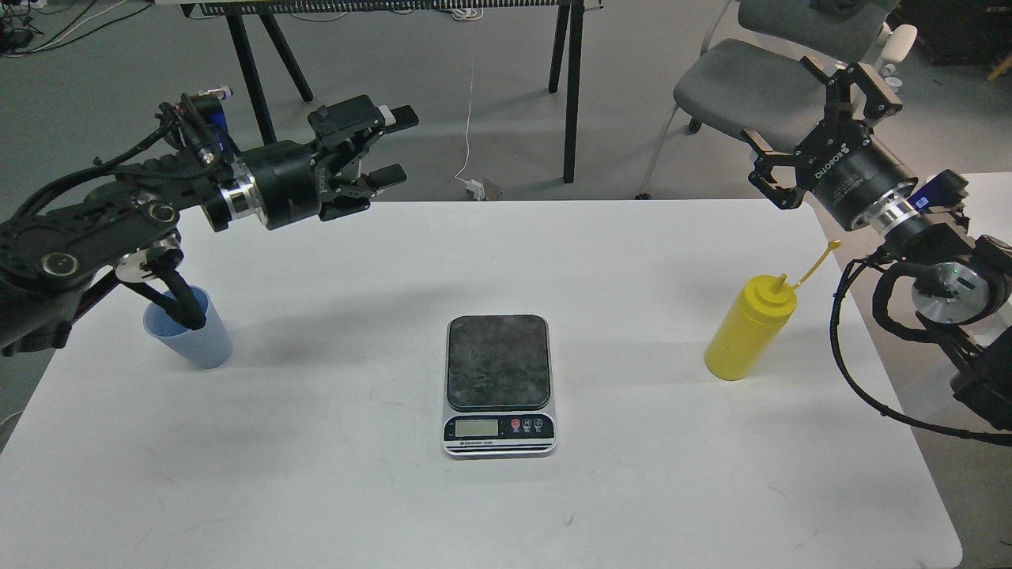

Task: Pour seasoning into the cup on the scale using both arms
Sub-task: 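Reach the left gripper down toward the blue cup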

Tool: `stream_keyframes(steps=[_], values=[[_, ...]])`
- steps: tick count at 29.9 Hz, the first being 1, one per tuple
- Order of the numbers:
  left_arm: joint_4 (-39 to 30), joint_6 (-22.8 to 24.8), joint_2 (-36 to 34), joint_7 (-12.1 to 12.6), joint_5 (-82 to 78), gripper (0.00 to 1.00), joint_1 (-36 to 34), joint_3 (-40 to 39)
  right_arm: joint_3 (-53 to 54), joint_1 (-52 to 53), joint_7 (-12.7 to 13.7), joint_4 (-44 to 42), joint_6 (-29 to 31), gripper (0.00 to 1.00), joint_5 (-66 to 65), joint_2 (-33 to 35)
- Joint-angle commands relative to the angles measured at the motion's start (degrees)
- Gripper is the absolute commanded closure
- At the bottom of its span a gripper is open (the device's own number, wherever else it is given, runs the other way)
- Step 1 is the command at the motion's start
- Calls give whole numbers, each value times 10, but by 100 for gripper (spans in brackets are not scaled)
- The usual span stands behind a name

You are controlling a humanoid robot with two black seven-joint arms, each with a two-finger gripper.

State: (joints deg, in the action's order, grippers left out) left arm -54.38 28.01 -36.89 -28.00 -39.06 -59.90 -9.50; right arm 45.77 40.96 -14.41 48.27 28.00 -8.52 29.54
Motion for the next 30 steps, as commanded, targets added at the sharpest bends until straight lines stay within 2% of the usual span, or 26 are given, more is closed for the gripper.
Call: stream_keyframes(steps=[1,7,12,25,30], values=[[-13,0,-63,0,-30,0,1,-7,1,0,0,-1,0,1,0,2],[-70,0,-174,0,-33,0,2,-7,1,-1,-1,0,0,1,0,-4],[-78,0,-226,0,-55,0,13,-5,3,-1,-1,0,0,1,0,-6],[-72,-1,-225,0,-308,0,65,0,3,1,-1,2,0,1,0,-6],[-53,-39,-224,0,-373,0,79,-1,4,1,-1,2,0,1,0,-6]])
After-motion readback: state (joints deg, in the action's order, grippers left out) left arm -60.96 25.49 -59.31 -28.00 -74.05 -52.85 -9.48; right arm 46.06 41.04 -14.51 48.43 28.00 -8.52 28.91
